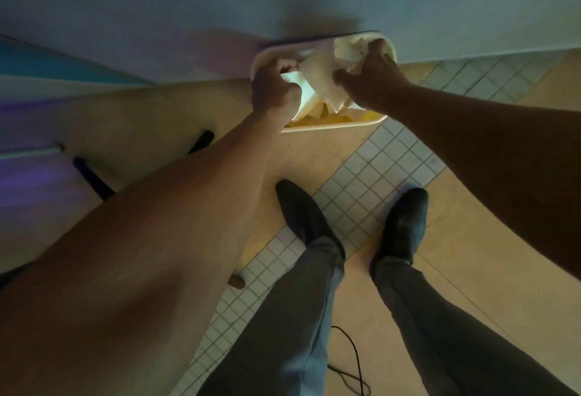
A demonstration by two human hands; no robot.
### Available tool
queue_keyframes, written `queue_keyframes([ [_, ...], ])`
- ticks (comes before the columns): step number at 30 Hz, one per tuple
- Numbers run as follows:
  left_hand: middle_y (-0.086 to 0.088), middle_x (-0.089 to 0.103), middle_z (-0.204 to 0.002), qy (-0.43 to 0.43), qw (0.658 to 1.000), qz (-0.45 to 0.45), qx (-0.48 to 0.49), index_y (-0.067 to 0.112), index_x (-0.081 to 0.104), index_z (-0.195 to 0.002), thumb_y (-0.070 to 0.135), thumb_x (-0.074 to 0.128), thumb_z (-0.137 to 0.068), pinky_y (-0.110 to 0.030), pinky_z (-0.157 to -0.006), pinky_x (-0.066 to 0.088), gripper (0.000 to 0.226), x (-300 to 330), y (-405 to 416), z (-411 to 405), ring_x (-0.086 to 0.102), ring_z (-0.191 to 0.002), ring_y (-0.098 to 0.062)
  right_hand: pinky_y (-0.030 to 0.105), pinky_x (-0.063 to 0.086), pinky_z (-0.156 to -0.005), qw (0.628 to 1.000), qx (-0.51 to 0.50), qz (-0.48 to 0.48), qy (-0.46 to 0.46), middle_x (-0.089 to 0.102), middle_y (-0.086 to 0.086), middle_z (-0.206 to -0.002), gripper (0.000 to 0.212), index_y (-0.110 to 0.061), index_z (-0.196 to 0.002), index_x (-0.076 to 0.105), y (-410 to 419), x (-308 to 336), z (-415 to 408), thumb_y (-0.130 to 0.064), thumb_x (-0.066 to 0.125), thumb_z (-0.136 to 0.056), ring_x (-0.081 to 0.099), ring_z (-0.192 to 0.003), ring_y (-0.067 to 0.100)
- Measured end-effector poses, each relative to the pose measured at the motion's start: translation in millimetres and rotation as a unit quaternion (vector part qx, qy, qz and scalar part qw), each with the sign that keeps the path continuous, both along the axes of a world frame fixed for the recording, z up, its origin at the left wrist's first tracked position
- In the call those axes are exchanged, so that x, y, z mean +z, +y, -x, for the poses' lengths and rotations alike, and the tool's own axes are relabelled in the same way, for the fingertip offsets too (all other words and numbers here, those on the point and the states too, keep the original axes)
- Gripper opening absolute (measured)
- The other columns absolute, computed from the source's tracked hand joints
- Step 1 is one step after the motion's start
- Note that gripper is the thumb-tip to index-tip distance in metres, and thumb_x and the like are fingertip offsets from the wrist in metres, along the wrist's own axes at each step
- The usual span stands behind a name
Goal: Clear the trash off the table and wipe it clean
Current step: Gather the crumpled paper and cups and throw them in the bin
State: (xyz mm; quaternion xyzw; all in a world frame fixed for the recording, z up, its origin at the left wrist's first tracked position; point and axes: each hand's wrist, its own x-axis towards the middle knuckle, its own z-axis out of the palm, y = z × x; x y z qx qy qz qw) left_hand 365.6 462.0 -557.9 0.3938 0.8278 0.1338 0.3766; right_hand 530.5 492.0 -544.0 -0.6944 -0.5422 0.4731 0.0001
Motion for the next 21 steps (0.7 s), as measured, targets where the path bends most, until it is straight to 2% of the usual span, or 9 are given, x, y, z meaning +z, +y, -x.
queue_keyframes([
  [2,0.01,0.066,-0.126,0.02,1.0,0.008,-0.008,0.031,0.068,-0.12,0.003,0.056,-0.084,-0.012,-0.089,0.04,0.048,-16,0,3,0.058,-0.116,-0.01,0.049,0.04,-0.108,0.999,0.019,0.028,-0.009,0.04,0.021,-0.149,0.089,-0.008,-0.154,0.008,1,-17,4,-0.047,0.06,-0.093,0.045,-0.133,0.042],
  [4,0.007,0.064,-0.129,0.046,0.998,-0.004,-0.034,0.027,0.068,-0.123,0.003,0.057,-0.084,-0.01,-0.093,0.038,0.047,-33,2,4,0.056,-0.12,-0.01,0.048,0.041,-0.107,0.998,0.032,0.043,-0.026,0.036,0.02,-0.151,0.088,-0.008,-0.155,0.007,4,-34,6,-0.048,0.058,-0.095,0.043,-0.134,0.042],
  [6,0.005,0.064,-0.128,0.067,0.996,-0.008,-0.056,0.027,0.066,-0.124,0.01,0.06,-0.085,-0.019,-0.101,0.043,0.043,-48,5,5,0.057,-0.12,-0.012,0.052,0.039,-0.108,0.995,0.061,0.048,-0.059,0.03,0.02,-0.152,0.089,-0.007,-0.155,0.008,4,-45,7,-0.048,0.058,-0.095,0.04,-0.135,0.043],
  [8,0.006,0.064,-0.124,0.083,0.994,0.009,-0.077,0.032,0.061,-0.126,0.025,0.062,-0.088,-0.029,-0.095,0.05,0.039,-58,7,4,0.061,-0.114,-0.014,0.054,0.039,-0.107,0.989,0.102,0.037,-0.096,0.027,0.02,-0.152,0.086,-0.006,-0.154,0.013,1,-53,8,-0.047,0.059,-0.095,0.038,-0.135,0.044],
  [11,0.007,0.061,-0.123,0.091,0.99,0.026,-0.106,0.036,0.053,-0.129,0.033,0.066,-0.087,-0.029,-0.081,0.046,0.044,-64,4,1,0.063,-0.11,-0.017,0.053,0.038,-0.106,0.982,0.135,0.012,-0.131,0.025,0.019,-0.151,0.081,-0.005,-0.153,0.02,-6,-60,10,-0.045,0.061,-0.095,0.04,-0.133,0.045],
  [14,0.002,0.045,-0.146,0.115,0.982,0.051,-0.14,0.04,0.043,-0.139,0.034,0.065,-0.088,-0.037,-0.094,0.046,0.055,-61,0,-4,0.052,-0.127,-0.028,0.05,0.041,-0.103,0.977,0.155,0.01,-0.146,0.031,0.02,-0.148,0.085,-0.003,-0.151,0.024,-3,-51,7,-0.046,0.066,-0.091,0.045,-0.131,0.043],
  [17,0.001,0.033,-0.159,0.143,0.971,0.038,-0.186,0.038,0.033,-0.152,0.033,0.063,-0.088,-0.042,-0.115,0.036,0.071,-39,-6,-5,0.032,-0.145,-0.032,0.047,0.042,-0.103,0.973,0.177,0.015,-0.147,0.035,0.021,-0.149,0.095,-0.002,-0.151,0.024,3,-26,-1,-0.044,0.076,-0.083,0.046,-0.132,0.041],
  [19,0.001,0.025,-0.164,0.137,0.966,0.043,-0.214,0.036,0.023,-0.158,0.029,0.062,-0.086,-0.047,-0.12,0.029,0.081,-12,-10,-9,0.017,-0.152,-0.035,0.046,0.043,-0.101,0.974,0.177,0.016,-0.142,0.036,0.022,-0.149,0.102,-0.002,-0.151,0.022,8,-5,-7,-0.043,0.08,-0.079,0.044,-0.133,0.042],
  [21,0.001,0.018,-0.167,0.12,0.968,0.056,-0.212,0.035,0.018,-0.159,0.026,0.062,-0.087,-0.05,-0.121,0.026,0.085,19,-13,-15,0.008,-0.154,-0.035,0.042,0.047,-0.086,0.976,0.173,0.019,-0.13,0.041,0.023,-0.146,0.102,-0.005,-0.151,0.024,12,19,-13,-0.044,0.082,-0.077,0.048,-0.129,0.042],
])
